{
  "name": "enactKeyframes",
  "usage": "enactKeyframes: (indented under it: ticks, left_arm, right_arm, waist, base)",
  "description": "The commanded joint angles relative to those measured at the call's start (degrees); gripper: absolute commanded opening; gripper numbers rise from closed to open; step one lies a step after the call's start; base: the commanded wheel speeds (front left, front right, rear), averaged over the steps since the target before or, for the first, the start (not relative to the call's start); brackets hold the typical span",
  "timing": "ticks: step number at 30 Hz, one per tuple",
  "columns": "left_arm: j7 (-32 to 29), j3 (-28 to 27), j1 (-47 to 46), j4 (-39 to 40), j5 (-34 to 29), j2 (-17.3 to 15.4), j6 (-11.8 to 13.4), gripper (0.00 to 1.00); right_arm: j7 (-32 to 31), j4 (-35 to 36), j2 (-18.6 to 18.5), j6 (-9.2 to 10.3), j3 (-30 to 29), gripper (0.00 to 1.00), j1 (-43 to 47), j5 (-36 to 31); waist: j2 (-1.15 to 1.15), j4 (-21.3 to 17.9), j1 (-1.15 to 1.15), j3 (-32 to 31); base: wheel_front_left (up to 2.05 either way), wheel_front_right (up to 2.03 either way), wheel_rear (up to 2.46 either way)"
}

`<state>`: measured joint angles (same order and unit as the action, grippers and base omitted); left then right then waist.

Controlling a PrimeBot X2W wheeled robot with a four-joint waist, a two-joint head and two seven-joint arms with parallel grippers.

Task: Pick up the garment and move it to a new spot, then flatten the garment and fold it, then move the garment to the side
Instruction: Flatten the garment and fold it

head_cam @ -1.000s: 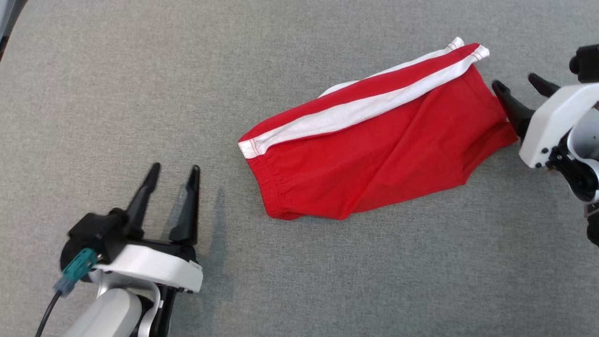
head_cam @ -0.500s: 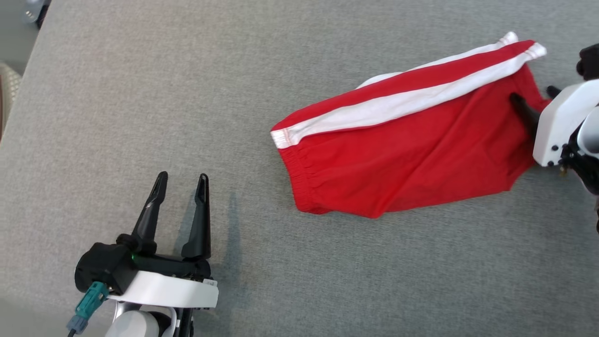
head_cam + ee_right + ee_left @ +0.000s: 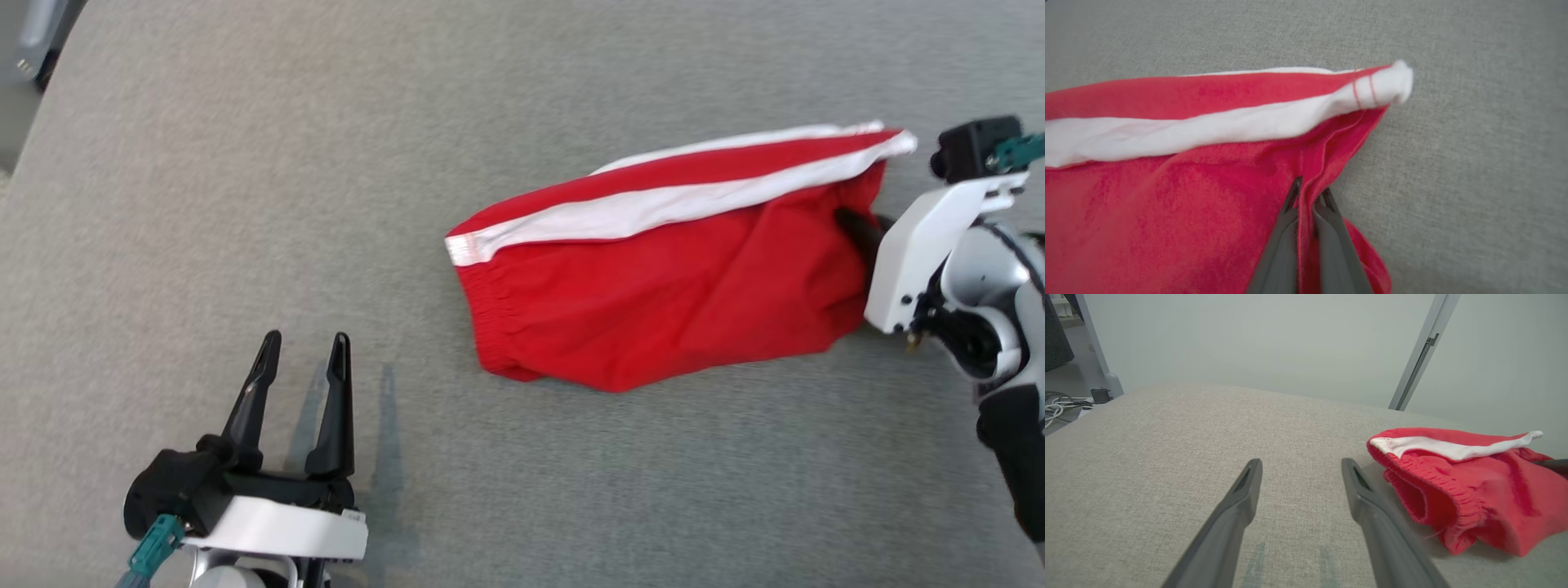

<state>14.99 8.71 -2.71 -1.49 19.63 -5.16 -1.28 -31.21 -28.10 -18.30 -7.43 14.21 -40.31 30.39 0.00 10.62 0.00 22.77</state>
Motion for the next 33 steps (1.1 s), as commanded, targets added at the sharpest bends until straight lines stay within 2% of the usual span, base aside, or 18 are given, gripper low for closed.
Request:
enactKeyframes:
  ticks: [1, 5, 10, 23, 27, 33]
  left_arm:
    - [0.23, -0.43, 0.66, -0.19, -0.48, -0.38, -0.33, 1.00]
    - [0.23, -1.83, 2.25, -0.41, -2.02, -0.35, -1.08, 1.00]
    - [0.23, -2.97, 3.72, -0.39, -3.08, -0.47, -1.77, 1.00]
    - [0.23, -3.02, 4.40, -0.68, -3.26, -0.15, -3.28, 1.00]
    - [0.23, -3.22, 4.36, -0.83, -2.89, 0.37, -3.45, 1.00]
    - [0.23, -3.66, 4.77, -0.98, -2.67, 0.99, -3.30, 1.00]
  right_arm:
    - [0.25, 0.24, -0.08, -0.11, -0.04, 0.00, 1.14, 0.61]
    - [1.32, 1.72, 0.37, -0.11, -0.65, 0.00, 4.01, 3.14]
    - [2.97, 2.26, 0.01, -0.11, -4.39, 0.00, 6.77, 4.90]
    - [7.16, -3.73, -0.93, -0.11, -16.78, 0.00, 3.92, 1.01]
    - [5.80, -0.58, -1.39, -0.11, -17.23, 0.00, 3.40, 1.47]
    - [2.74, 8.67, -1.17, -0.12, -13.60, 0.00, 5.40, 2.78]
  waist:
    - [0.00, -2.98, 0.00, -2.69]
    - [0.00, -6.92, 0.00, -5.55]
    - [0.00, -9.32, 0.00, -6.76]
    - [0.00, -6.63, 0.00, -4.28]
    - [0.00, -6.15, 0.00, -4.43]
    - [0.00, -6.48, 0.00, -5.38]
  base:
    - [0.00, 0.00, 0.00]
    - [0.00, 0.00, 0.00]
    - [0.00, 0.00, 0.00]
    - [0.00, 0.00, 0.00]
    - [0.00, 0.00, 0.00]
    - [0.00, 0.00, 0.00]
